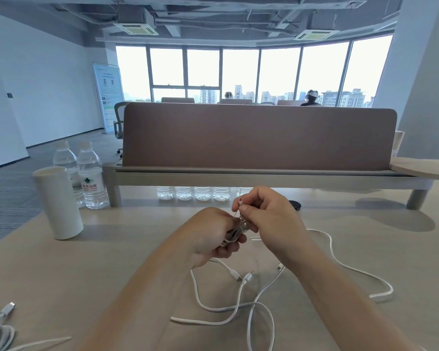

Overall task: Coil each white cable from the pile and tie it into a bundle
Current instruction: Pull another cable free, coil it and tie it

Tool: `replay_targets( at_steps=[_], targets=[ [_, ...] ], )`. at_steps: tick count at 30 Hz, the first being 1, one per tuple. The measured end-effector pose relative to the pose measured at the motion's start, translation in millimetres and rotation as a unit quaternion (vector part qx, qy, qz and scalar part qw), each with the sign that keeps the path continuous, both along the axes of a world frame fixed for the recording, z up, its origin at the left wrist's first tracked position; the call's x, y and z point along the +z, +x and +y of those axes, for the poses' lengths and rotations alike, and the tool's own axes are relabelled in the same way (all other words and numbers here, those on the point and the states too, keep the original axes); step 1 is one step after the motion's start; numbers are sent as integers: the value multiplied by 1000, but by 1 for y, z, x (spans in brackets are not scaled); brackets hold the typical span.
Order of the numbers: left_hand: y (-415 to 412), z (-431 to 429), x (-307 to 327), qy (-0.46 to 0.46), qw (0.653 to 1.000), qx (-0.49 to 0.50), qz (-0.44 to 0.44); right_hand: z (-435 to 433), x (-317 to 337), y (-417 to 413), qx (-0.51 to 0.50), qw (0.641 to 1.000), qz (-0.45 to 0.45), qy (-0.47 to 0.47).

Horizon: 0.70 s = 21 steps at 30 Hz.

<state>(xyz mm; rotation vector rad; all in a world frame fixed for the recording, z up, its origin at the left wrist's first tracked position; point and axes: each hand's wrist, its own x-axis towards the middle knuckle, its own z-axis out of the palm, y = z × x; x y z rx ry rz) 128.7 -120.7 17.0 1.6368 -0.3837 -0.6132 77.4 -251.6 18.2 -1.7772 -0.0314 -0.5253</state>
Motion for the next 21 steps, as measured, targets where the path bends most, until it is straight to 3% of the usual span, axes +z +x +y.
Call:
replay_targets(
  at_steps=[9, 21],
  targets=[
    [11, 6, 3, -160, 978, -19, 135, -2, -2, 2, -29, 999, -16, 18],
    [11, 1, 0, -198, 971, 12, 131, -2, -4, 5, -22, 993, 7, 115]
  ],
)
